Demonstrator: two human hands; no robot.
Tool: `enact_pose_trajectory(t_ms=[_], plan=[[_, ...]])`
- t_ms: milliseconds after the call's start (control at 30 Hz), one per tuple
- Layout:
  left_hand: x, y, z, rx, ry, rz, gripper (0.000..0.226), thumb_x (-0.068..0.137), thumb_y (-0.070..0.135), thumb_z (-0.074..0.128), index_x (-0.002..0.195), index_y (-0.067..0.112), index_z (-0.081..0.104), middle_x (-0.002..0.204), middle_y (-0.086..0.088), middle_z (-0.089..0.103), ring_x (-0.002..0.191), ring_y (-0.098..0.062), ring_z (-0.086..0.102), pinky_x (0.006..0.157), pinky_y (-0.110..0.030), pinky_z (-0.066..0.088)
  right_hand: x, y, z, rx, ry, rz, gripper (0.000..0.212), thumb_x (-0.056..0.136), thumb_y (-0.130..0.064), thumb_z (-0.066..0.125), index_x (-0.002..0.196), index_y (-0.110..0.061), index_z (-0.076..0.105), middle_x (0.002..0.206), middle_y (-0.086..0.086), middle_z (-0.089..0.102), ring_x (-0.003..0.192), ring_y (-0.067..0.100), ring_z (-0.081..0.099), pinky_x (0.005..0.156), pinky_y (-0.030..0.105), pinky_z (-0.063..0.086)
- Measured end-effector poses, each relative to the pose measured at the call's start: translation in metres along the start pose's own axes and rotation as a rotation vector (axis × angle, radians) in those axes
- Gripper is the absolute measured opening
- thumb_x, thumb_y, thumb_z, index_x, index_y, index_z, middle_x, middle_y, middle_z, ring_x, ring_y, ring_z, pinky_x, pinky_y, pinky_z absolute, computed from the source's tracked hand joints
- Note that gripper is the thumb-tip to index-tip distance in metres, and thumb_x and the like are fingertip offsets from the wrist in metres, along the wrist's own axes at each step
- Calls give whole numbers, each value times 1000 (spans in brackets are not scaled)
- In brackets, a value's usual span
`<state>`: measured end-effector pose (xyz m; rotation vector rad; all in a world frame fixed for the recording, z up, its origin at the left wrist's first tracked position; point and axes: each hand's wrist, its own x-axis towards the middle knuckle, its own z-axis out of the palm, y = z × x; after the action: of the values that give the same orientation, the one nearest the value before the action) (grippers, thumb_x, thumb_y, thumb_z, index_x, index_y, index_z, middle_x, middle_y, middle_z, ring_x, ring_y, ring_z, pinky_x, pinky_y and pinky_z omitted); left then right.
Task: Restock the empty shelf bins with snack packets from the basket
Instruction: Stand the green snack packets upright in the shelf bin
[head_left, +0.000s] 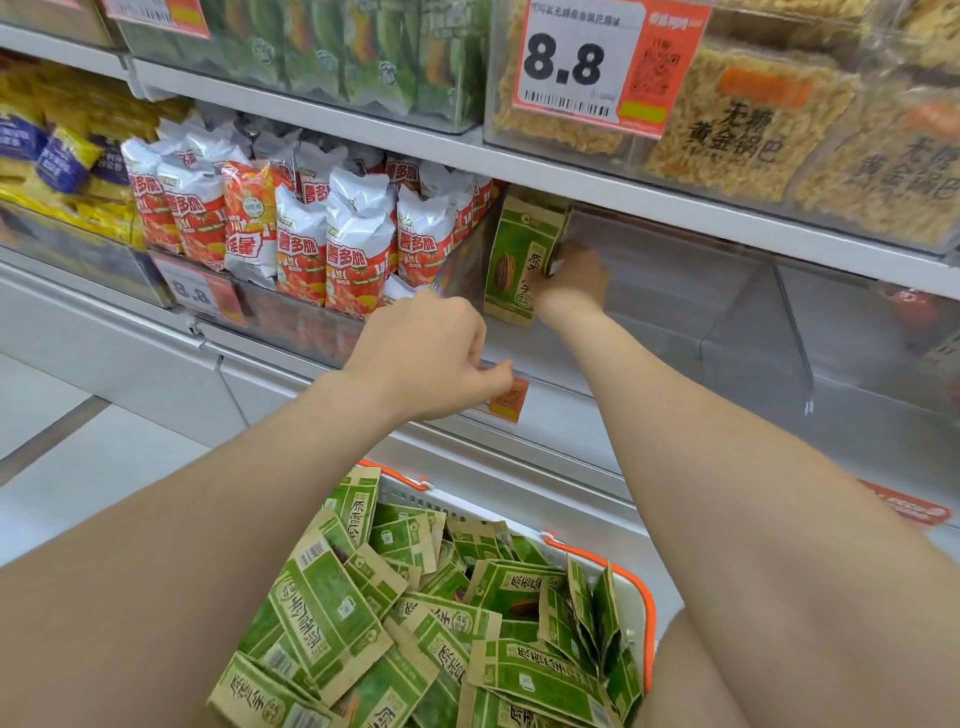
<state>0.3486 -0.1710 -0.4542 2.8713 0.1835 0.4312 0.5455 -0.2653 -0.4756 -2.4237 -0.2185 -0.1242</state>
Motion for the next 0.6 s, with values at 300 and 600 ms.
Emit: enact_pose_trajectory(t_ms=[300,600], plan=[[-4,-5,0,-45,-11,20,40,87,59,64,69,24,61,72,7,64,78,-20,58,65,-33,46,-3,7,0,145,-61,14,26,89,-3,66,111,-17,66,107,4,69,105,25,68,74,28,51],[-5,-4,-4,-40,-34,30,33,88,52,66,71,24,63,70,8,64,73,-16,60,67,-35,54,-11,31,-17,83,-338,-142,59,91,-2,58,142,-33,59,149,5,56,134,26,56,95,28,51]])
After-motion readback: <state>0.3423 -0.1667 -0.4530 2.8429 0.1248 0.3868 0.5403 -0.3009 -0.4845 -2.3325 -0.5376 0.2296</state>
